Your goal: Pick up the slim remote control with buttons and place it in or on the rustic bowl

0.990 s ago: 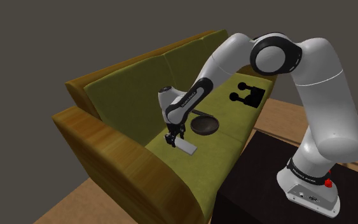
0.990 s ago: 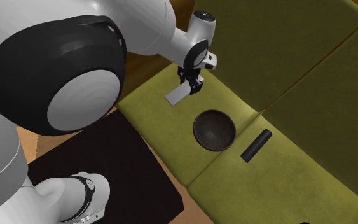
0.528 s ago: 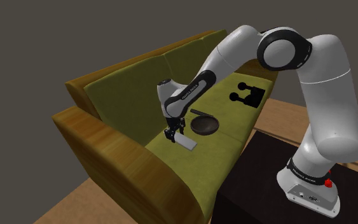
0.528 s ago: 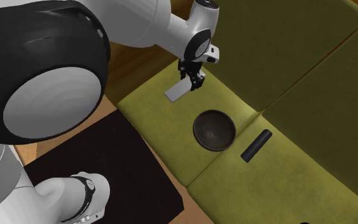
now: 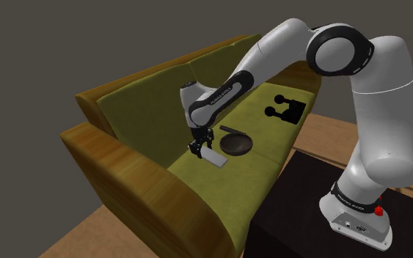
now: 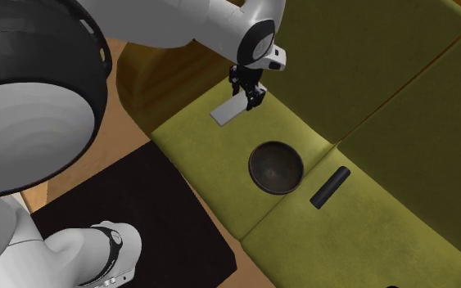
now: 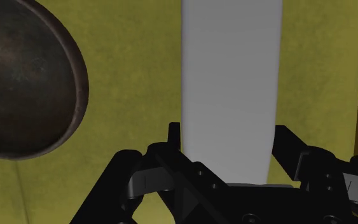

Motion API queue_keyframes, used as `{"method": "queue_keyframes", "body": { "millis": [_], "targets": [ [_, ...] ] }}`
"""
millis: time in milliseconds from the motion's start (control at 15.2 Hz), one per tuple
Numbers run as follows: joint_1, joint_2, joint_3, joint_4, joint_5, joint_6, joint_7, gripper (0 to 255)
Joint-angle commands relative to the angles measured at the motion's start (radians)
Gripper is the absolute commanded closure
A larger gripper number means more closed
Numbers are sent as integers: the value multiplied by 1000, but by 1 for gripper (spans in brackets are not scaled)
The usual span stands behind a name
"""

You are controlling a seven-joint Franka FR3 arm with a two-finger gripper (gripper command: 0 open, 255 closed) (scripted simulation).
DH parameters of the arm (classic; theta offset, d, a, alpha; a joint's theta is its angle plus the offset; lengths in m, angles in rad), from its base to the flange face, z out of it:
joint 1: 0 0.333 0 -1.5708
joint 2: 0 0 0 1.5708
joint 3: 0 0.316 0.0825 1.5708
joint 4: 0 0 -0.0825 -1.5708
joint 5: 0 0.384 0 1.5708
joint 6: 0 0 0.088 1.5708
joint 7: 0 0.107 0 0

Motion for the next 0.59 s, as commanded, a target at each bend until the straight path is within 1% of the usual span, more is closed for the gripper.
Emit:
{"method": "queue_keyframes", "body": {
  "millis": [0,198,528],
  "targets": [
    [-2,-19,2,3,3,-22,-3,255],
    [-3,-42,4,8,7,-50,-5,255],
    [-78,-107,-28,-89,9,-16,-107,255]
  ]
}}
